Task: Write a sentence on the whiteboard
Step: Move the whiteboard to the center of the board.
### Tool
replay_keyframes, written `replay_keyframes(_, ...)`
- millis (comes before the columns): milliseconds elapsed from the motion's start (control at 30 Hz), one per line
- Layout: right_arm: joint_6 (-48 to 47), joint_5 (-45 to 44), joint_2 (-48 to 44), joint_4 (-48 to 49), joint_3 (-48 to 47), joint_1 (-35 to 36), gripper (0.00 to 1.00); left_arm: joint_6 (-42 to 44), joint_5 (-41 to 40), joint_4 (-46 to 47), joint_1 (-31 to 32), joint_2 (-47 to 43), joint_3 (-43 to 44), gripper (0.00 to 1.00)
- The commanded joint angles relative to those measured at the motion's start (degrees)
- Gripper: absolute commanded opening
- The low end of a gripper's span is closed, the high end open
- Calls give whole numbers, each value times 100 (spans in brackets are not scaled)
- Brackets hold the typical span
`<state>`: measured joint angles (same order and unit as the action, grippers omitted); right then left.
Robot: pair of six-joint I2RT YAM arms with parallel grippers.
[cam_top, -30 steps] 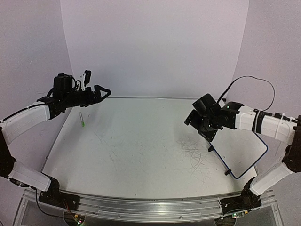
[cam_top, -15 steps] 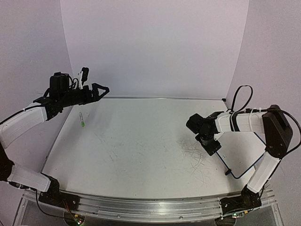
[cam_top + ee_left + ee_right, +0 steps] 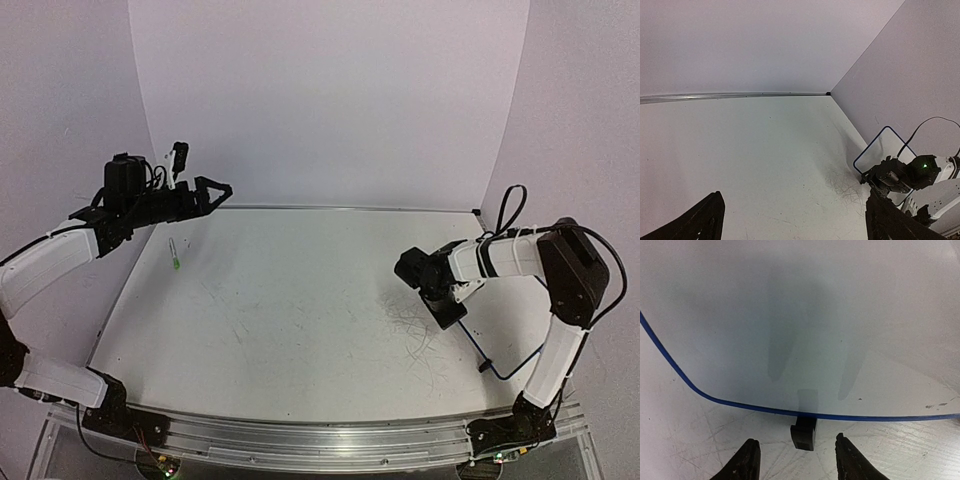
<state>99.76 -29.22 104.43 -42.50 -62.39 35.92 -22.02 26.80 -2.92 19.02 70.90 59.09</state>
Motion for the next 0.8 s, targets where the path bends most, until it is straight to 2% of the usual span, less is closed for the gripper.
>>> replay_keyframes(0, 252, -307, 198, 33, -43, -13, 51, 154, -52, 195, 47, 32, 106, 99)
replay_keyframes(267, 318, -374, 349, 58, -19, -15, 48, 189, -69, 184, 58, 72, 104, 99)
replay_keyframes(367, 267, -414, 405, 57, -2, -11, 41, 191, -72, 186, 67, 101, 109, 99)
replay_keyframes(467, 187, -403, 428, 111, 23, -10, 30, 205, -60, 182, 67, 117, 127, 99)
replay_keyframes(700, -179, -603, 335, 251, 47, 42, 25, 202, -16, 186, 67, 168, 121, 99)
replay_keyframes(767, -296, -671, 310, 251, 25, 108, 20, 191, -31, 186, 67, 195, 122, 99)
